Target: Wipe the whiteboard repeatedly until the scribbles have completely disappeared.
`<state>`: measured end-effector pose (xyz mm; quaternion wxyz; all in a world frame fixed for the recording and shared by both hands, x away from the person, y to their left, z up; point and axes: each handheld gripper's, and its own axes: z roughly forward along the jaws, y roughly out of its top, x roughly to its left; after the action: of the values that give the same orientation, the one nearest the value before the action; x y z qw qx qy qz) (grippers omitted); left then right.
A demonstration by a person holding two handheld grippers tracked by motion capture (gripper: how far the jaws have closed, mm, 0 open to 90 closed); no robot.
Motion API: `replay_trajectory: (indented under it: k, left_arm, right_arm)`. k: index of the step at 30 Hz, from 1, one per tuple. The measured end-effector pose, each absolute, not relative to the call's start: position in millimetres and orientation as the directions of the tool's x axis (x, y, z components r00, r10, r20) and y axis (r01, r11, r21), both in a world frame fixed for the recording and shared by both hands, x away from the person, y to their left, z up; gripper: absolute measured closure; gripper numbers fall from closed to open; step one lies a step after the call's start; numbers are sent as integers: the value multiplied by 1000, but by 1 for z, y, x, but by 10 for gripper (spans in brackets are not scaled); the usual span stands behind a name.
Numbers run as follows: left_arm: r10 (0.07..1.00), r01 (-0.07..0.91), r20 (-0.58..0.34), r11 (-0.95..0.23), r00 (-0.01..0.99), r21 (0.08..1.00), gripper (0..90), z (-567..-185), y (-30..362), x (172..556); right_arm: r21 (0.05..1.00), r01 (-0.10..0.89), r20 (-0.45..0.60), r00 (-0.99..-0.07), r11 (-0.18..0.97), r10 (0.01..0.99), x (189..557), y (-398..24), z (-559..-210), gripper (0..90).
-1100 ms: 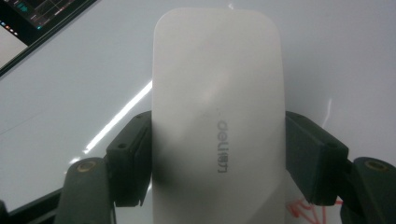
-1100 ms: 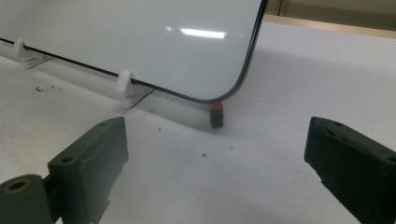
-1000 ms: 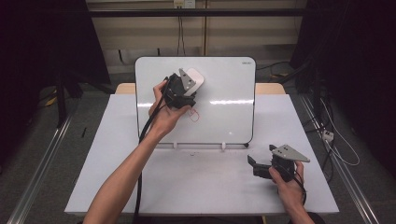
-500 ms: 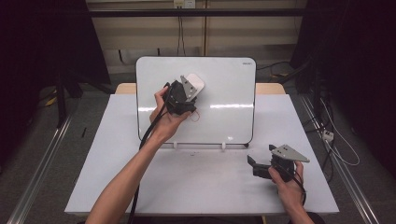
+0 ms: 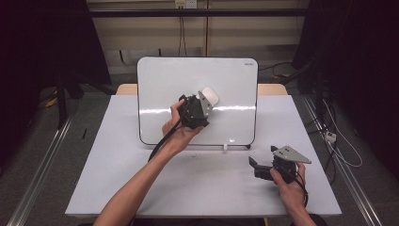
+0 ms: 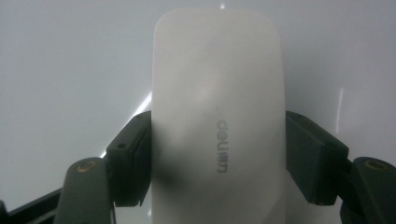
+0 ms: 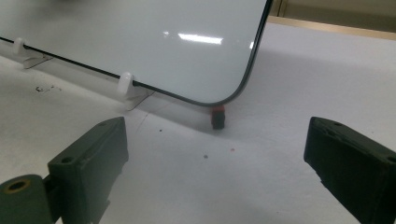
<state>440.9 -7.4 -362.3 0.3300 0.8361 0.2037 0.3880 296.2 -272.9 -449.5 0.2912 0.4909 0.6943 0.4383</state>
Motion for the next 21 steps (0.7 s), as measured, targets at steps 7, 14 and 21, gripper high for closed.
replay_trajectory:
  k: [7, 14, 21]
  left_arm:
    - [519, 35, 566, -756, 641, 654, 310, -380, -37, 421]
    - [477, 1, 583, -774, 658, 633, 310, -394, -51, 407]
    - [486, 11, 550, -756, 679, 654, 310, -391, -46, 411]
  right_arm:
    - [893, 428, 25, -349, 136, 937, 296, -272, -449, 64]
    - [894, 426, 26, -350, 134, 936, 296, -273, -449, 63]
    - [894, 427, 28, -352, 134, 936, 295, -274, -449, 62]
